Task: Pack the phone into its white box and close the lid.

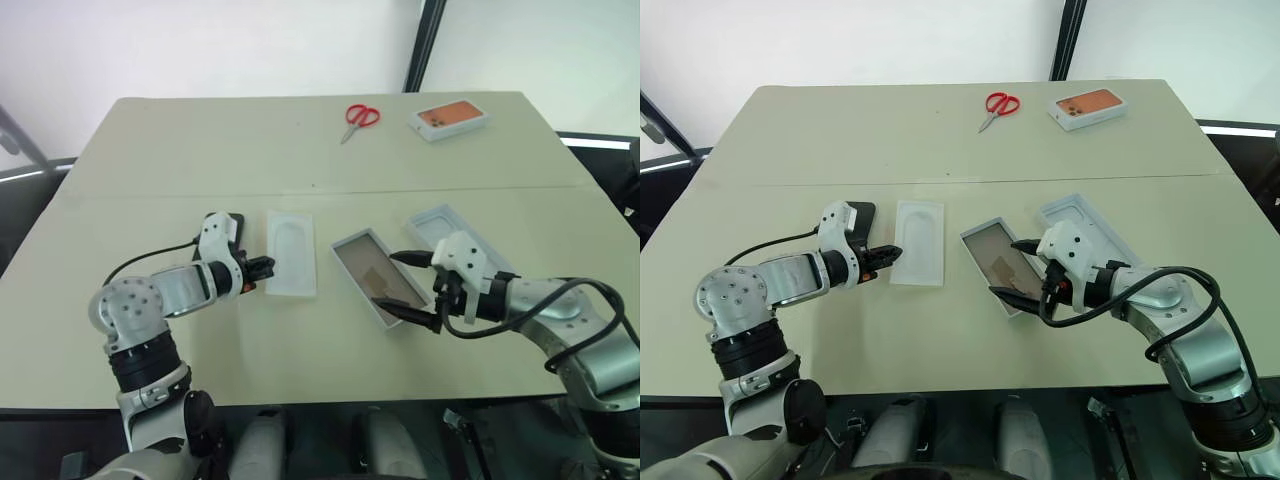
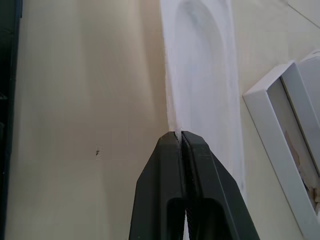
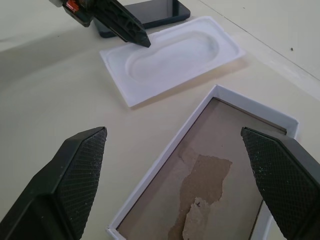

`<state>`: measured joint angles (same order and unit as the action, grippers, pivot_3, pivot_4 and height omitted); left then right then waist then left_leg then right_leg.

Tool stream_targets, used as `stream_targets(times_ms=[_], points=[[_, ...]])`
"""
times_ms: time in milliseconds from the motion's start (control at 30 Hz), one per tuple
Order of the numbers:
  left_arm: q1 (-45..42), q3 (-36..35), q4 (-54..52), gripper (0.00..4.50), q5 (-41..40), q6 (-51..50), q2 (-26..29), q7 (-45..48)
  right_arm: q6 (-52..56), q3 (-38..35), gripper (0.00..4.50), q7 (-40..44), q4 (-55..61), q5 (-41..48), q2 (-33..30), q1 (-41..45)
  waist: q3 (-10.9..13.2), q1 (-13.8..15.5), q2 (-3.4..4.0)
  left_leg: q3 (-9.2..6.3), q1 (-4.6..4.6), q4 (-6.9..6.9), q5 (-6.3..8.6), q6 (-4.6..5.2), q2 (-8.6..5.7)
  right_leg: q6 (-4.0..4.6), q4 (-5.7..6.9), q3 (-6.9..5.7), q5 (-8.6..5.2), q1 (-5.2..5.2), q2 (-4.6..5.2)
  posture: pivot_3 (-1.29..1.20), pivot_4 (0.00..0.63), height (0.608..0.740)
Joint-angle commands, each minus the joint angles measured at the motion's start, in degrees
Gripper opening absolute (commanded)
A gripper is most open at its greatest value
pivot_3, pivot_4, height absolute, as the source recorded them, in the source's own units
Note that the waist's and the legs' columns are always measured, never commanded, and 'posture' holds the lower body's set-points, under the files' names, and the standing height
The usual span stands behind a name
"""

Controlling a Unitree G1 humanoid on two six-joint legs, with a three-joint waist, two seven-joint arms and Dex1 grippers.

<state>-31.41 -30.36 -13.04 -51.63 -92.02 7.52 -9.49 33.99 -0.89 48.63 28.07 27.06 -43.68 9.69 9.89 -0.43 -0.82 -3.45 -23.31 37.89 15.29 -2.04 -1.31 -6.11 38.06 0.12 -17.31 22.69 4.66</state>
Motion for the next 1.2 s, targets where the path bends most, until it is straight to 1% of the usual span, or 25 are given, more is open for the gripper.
stream_targets(times_ms=[33,133,267,367,433,533,600,633,733,767,900,967,1200], points=[[-2.7,-4.3,-0.6,0.04,0.2,0.1,-1.3,0.3,-1.7,-0.3,4.50,0.4,1.8,-1.5,-1.5,0.3,0.0,0.0,0.00,0.00,0.00,0.00,0.00,0.00,0.00,0.00,0.00,0.00,0.00,0.00,0.00,0.00,0.150,0.740],[-5.1,-10.3,0.2,0.04,-1.1,-0.2,-3.2,0.6,-2.5,-0.2,4.50,2.4,2.0,-2.7,-3.8,0.6,0.0,0.0,-0.02,0.00,-0.01,0.00,0.00,0.00,-0.02,0.00,0.00,-0.02,0.00,0.00,0.00,0.00,0.150,0.740],[-6.7,-14.8,1.3,0.04,-1.8,-0.5,-3.5,0.7,-5.8,0.4,4.50,7.0,2.4,-5.3,-9.0,-0.4,0.0,0.0,-0.03,0.01,-0.01,0.00,0.00,0.00,-0.08,0.00,-0.03,-0.03,0.00,0.00,0.00,0.00,0.150,0.740],[-7.5,-16.6,2.7,0.04,-2.9,-0.5,-3.2,1.0,-11.0,1.5,4.50,12.2,2.3,-8.7,-14.4,-3.0,0.0,0.1,-0.10,0.00,-0.01,0.00,0.00,0.00,-0.09,-0.01,-0.03,-0.05,0.00,-0.01,0.00,0.00,0.150,0.740],[-7.6,-16.5,3.4,0.04,-4.1,-0.5,-3.0,1.2,-14.9,3.1,4.50,14.0,1.1,-11.4,-16.2,-3.8,0.1,0.2,-0.17,-0.03,-0.01,0.02,0.00,0.00,-0.09,-0.01,-0.04,-0.08,-0.01,-0.04,-0.01,0.00,0.150,0.740],[-7.1,-15.4,4.1,0.04,-5.8,-0.5,-2.8,1.1,-20.5,6.3,4.50,14.8,-2.2,-16.0,-16.2,-3.1,0.1,0.1,-0.18,-0.02,-0.01,0.05,0.00,-0.02,-0.06,-0.01,-0.05,-0.08,0.00,-0.07,0.02,0.00,0.150,0.740],[-6.9,-15.1,4.2,0.04,-6.4,-0.5,-2.9,0.7,-22.6,7.6,4.50,15.2,-3.8,-17.5,-15.5,-2.4,0.1,0.1,-0.19,-0.02,-0.01,0.05,-0.20,-0.36,-0.03,-0.01,-0.04,-0.07,0.00,-0.06,0.02,0.00,0.150,0.740],[-6.7,-14.9,4.3,0.04,-6.7,-0.5,-2.9,0.5,-23.0,8.8,4.50,15.6,-4.7,-17.7,-14.4,-1.3,0.1,0.1,-0.19,-0.03,-0.01,0.04,-0.20,-0.37,-0.03,-0.01,-0.04,-0.08,0.00,-0.06,0.02,0.00,0.150,0.740],[-6.3,-14.4,4.5,0.00,-7.2,-0.5,-2.8,-0.1,-25.0,10.9,3.70,17.3,-6.6,-18.6,-13.3,0.6,0.1,-0.1,-0.22,-0.04,0.00,0.04,-0.22,-0.41,-0.01,-0.01,-0.03,-0.07,0.00,-0.06,0.01,0.00,0.150,0.740],[-6.1,-14.2,4.5,0.00,-7.4,-0.5,-2.7,-0.2,-25.4,11.3,3.26,17.8,-7.0,-19.0,-13.3,1.0,0.1,-0.1,-0.22,-0.04,0.00,0.04,-0.22,-0.41,0.00,-0.01,-0.03,-0.07,0.00,-0.05,0.01,0.00,0.150,0.740],[-6.0,-14.3,4.5,0.00,-8.1,-0.5,-3.0,-0.8,-29.0,13.0,1.20,19.0,-9.7,-21.8,-13.1,2.6,0.1,0.0,-0.23,-0.04,-0.01,0.04,-0.22,-0.42,0.00,-0.01,-0.04,-0.07,0.00,-0.06,0.04,0.00,0.150,0.740],[-5.9,-14.4,4.3,0.00,-8.5,-0.5,-3.1,-1.1,-29.4,13.5,0.06,19.5,-10.5,-21.9,-12.4,3.6,0.1,0.0,-0.23,-0.04,-0.01,0.05,-0.23,-0.42,-0.01,-0.01,-0.05,-0.07,0.00,-0.07,0.04,0.00,0.150,0.740],[-6.4,-17.0,4.5,0.00,-10.0,-0.5,-3.6,-2.1,-29.4,13.3,0.06,20.4,-10.7,-21.9,-11.5,4.9,0.1,0.0,-0.23,-0.06,-0.01,0.04,-0.23,-0.43,0.00,-0.01,-0.04,-0.08,0.00,-0.06,0.05,0.00,0.150,0.740]])
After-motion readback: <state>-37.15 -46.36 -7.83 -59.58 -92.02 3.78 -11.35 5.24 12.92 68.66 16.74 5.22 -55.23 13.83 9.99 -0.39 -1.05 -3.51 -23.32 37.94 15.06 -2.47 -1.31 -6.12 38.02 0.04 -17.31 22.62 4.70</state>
